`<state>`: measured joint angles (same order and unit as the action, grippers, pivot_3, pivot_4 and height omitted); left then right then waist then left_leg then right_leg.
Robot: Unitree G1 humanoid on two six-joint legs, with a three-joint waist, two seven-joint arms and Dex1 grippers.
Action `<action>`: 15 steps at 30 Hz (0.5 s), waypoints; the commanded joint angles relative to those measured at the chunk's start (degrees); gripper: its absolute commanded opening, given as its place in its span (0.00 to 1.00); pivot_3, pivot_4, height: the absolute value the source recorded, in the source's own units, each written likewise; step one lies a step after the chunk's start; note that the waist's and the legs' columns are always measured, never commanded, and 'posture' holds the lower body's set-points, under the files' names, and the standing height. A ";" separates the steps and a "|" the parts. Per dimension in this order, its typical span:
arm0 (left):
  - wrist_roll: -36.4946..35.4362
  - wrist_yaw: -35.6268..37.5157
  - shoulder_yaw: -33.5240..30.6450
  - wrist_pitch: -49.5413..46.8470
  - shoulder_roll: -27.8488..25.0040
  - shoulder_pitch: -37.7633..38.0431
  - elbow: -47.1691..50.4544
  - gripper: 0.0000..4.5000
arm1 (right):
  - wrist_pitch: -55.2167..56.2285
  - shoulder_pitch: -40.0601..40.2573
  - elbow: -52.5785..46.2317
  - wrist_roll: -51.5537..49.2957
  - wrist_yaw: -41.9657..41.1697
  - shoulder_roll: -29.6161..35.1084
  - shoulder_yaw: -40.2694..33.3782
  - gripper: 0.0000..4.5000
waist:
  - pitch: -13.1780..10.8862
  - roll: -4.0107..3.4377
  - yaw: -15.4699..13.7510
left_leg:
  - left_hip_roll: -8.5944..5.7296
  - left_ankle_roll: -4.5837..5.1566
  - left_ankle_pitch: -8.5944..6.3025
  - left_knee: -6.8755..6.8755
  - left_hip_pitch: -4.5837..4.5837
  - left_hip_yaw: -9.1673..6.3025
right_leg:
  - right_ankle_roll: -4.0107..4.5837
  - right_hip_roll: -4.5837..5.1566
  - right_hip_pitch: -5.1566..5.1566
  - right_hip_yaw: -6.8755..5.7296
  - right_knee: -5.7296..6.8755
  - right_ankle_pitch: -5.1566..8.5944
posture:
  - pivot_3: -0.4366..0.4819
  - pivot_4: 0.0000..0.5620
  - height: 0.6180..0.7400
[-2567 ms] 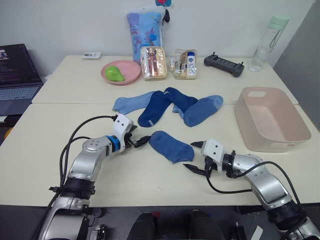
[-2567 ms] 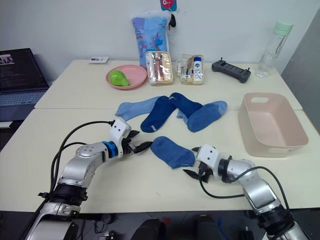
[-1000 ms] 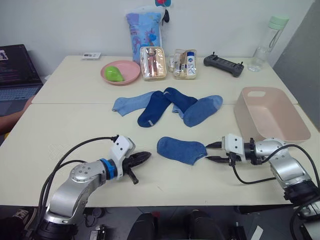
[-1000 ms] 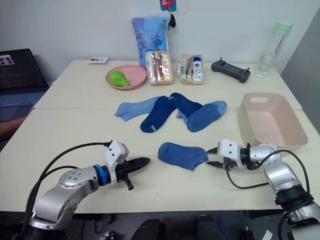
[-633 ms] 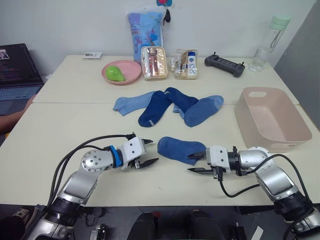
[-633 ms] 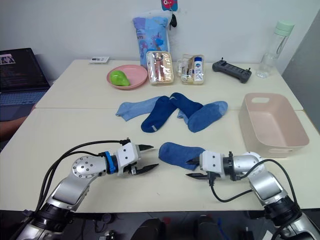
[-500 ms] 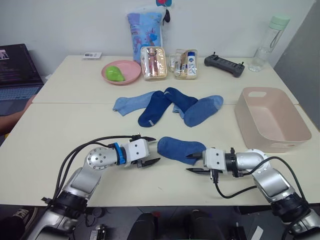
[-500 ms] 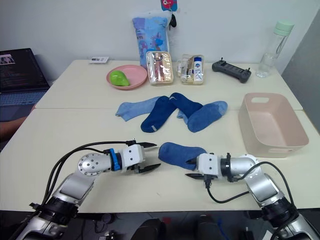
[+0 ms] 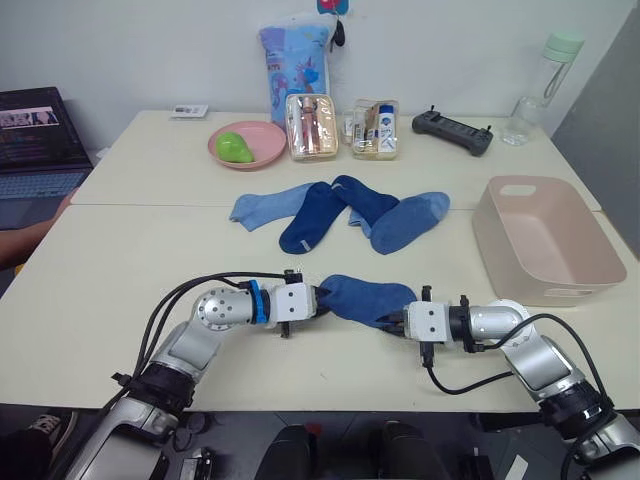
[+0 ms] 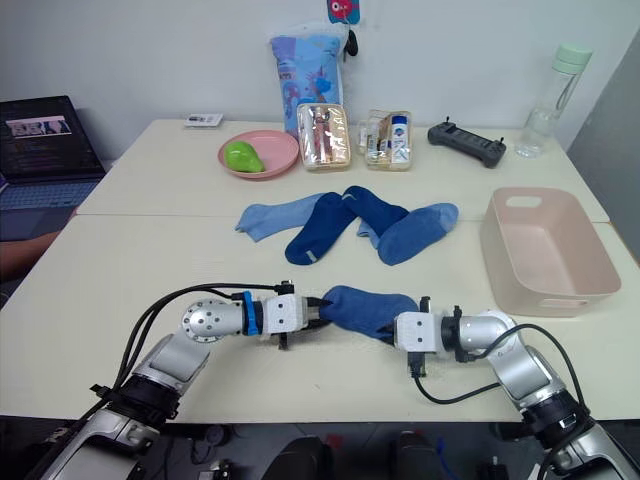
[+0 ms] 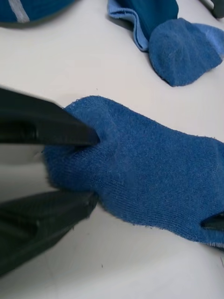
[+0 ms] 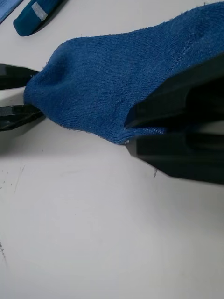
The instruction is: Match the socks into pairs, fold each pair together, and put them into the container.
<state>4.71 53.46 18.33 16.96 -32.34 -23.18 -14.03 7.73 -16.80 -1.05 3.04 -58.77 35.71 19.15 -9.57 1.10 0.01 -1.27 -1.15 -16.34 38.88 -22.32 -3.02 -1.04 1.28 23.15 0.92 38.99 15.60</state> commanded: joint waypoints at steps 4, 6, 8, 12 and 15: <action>-2.57 1.80 -1.03 -1.98 -0.12 2.09 1.08 0.01 | 0.73 -0.72 -0.79 -2.91 -1.03 0.56 -2.02 0.00 | 0.00 0.00 0.13 | 0.02 0.00 0.00 0.00 0.01 0.00 | 0.00 0.00 0.01 0.01 0.00 0.00 | 0.48 0.27 1.00; -3.39 2.19 -1.50 -2.54 -0.44 2.71 2.38 0.01 | -0.31 -1.03 -1.11 -4.22 -1.37 0.38 -2.44 0.00 | 0.00 0.00 0.14 | 0.03 0.00 0.00 0.00 0.01 0.00 | 0.00 0.00 0.01 0.01 0.01 0.00 | 0.48 0.27 1.00; -5.16 2.58 -2.54 -3.79 -0.71 3.75 4.76 0.01 | -2.67 -1.25 -2.36 -5.97 -1.80 0.12 -2.85 0.00 | 0.00 0.00 0.21 | 0.04 0.00 0.00 0.00 0.01 0.00 | 0.00 -0.01 0.01 0.00 0.01 0.00 | 0.48 0.27 1.00; -12.81 6.17 -4.81 -14.58 -3.48 7.94 16.48 0.01 | -11.88 -1.67 -8.82 -13.15 -4.79 1.15 -4.57 0.00 | -0.02 -0.02 0.37 | 0.08 0.00 0.00 -0.01 -0.02 -0.02 | 0.00 -0.02 0.05 0.01 0.01 0.00 | 0.48 0.27 1.00; -20.59 8.14 -6.80 -26.33 -6.60 11.46 27.02 0.01 | -20.47 -1.70 -14.19 -18.95 -8.64 3.70 -4.99 0.00 | -0.03 -0.03 0.45 | 0.12 0.00 0.00 -0.02 -0.07 -0.06 | 0.01 -0.03 0.08 -0.01 -0.01 0.00 | 0.48 0.27 1.00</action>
<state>-11.74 60.70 13.58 -4.98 -38.14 -11.77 7.64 -9.23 -17.61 -11.53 -12.35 -65.70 38.64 15.68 -9.60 1.08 0.45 -1.15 -1.15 -16.35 38.86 -22.39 -3.10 -1.04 1.26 23.21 0.89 38.98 15.61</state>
